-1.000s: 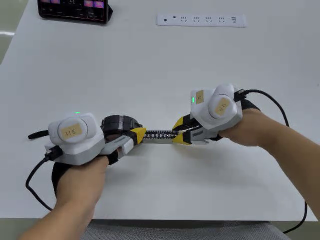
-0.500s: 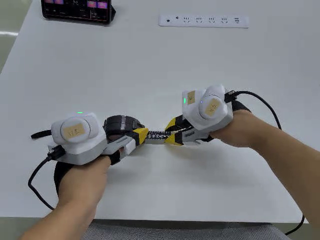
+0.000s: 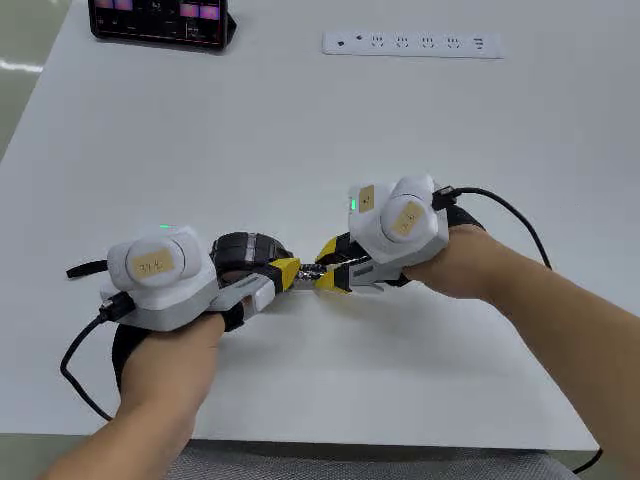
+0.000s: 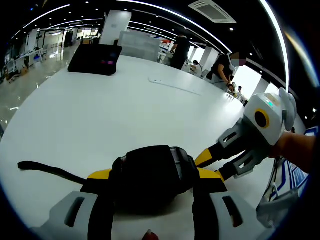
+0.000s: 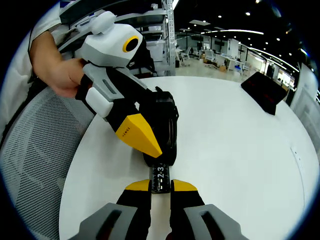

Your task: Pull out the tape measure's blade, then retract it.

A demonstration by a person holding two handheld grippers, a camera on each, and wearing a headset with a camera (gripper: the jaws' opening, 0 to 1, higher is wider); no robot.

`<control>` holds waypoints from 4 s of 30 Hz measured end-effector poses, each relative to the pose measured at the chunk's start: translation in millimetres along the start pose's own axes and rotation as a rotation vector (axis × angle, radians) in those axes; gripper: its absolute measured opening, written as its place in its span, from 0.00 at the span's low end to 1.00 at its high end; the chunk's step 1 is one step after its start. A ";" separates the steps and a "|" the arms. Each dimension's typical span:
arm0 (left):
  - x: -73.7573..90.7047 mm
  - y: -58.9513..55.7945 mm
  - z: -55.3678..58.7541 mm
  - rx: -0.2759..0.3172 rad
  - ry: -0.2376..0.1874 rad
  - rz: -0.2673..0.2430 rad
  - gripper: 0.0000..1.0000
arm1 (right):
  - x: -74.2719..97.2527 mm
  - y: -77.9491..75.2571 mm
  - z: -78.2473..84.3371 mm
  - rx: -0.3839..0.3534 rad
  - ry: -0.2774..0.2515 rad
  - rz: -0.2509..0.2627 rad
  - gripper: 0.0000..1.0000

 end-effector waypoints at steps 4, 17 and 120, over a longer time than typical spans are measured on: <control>0.0 0.3 0.1 0.001 -0.001 0.001 0.59 | -4.5 0.3 -6.6 0.003 -0.009 -0.001 0.10; -0.7 1.0 -0.1 0.005 -0.005 0.002 0.59 | -10.9 -1.1 -14.5 0.013 -0.019 -0.001 0.10; 66.8 13.5 -0.2 -0.429 0.018 0.138 0.89 | 87.1 49.3 45.6 -0.297 -0.151 0.225 0.78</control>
Point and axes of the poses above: the centre of the closed fingertips' face, and the gripper's own axes: x roughly backward along the fingers, y roughly to its left, z roughly out of its underside, the point moved 6 cm from there along x, roughly backward along the fingers, and after that the axes turned 10 degrees about y, right-handed, at the moved point
